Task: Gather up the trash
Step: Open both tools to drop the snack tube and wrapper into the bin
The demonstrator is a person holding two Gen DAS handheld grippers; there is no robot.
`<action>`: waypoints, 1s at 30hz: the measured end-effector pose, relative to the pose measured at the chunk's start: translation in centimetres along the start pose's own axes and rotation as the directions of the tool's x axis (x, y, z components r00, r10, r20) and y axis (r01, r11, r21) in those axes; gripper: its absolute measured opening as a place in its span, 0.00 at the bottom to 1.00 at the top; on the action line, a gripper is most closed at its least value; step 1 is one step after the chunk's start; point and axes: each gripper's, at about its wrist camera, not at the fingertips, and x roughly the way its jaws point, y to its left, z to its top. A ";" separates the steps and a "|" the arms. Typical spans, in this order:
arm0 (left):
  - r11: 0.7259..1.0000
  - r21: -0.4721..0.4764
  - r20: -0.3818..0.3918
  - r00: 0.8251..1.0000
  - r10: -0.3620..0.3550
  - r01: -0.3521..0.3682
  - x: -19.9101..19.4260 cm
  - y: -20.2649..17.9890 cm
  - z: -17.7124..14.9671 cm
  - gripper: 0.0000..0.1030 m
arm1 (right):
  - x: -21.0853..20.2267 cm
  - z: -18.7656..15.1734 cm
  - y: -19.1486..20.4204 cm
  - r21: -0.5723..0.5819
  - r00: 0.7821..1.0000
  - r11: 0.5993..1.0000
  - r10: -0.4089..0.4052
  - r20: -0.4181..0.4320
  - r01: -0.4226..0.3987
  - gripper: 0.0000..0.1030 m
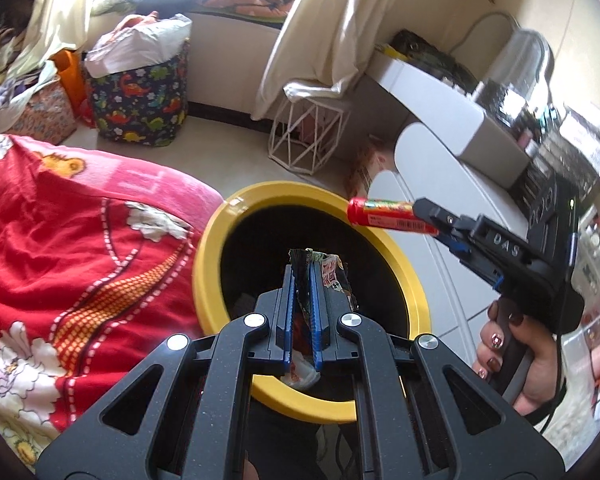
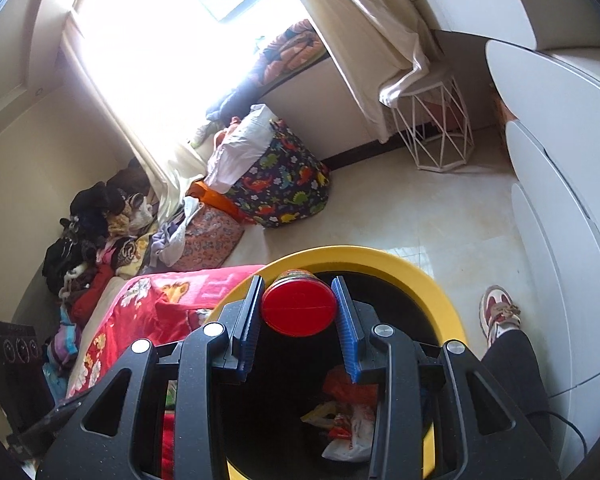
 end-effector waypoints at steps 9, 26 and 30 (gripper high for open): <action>0.998 0.065 -0.079 0.997 -0.009 0.015 2.8 -2.2 -0.8 0.04 | 0.4 -0.4 -1.1 0.026 0.999 1.000 -0.003 -0.044 0.005 0.33; 0.998 0.057 -0.084 0.996 0.034 -0.029 2.6 -2.2 -1.1 0.89 | -1.0 -1.0 -0.3 -0.049 0.997 0.998 -0.053 -0.051 0.050 0.72; 0.997 0.051 -0.055 0.996 0.066 -0.063 1.7 -2.0 -1.1 0.89 | -1.9 -1.1 0.5 -0.079 0.997 0.995 -0.070 -0.023 0.068 0.83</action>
